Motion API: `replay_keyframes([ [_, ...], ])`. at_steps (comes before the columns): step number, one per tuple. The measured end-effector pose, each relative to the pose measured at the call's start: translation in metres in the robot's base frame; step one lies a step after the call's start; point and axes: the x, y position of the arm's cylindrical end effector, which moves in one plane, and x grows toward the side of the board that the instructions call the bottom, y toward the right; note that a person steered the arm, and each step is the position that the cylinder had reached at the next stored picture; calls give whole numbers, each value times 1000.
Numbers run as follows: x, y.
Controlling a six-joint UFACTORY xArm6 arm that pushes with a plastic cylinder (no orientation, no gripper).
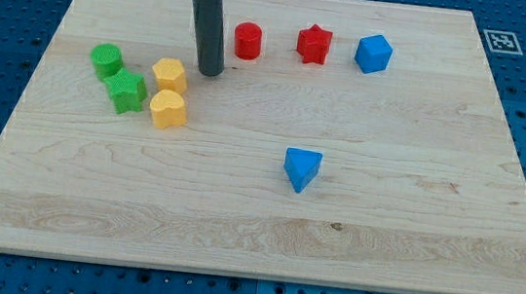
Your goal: Push blue triangle to the bottom center
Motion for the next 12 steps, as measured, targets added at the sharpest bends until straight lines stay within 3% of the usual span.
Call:
replay_keyframes([
  [1, 0, -1],
  [4, 13, -79],
  [6, 17, -32],
  [8, 54, 61],
  [10, 54, 62],
  [12, 117, 75],
])
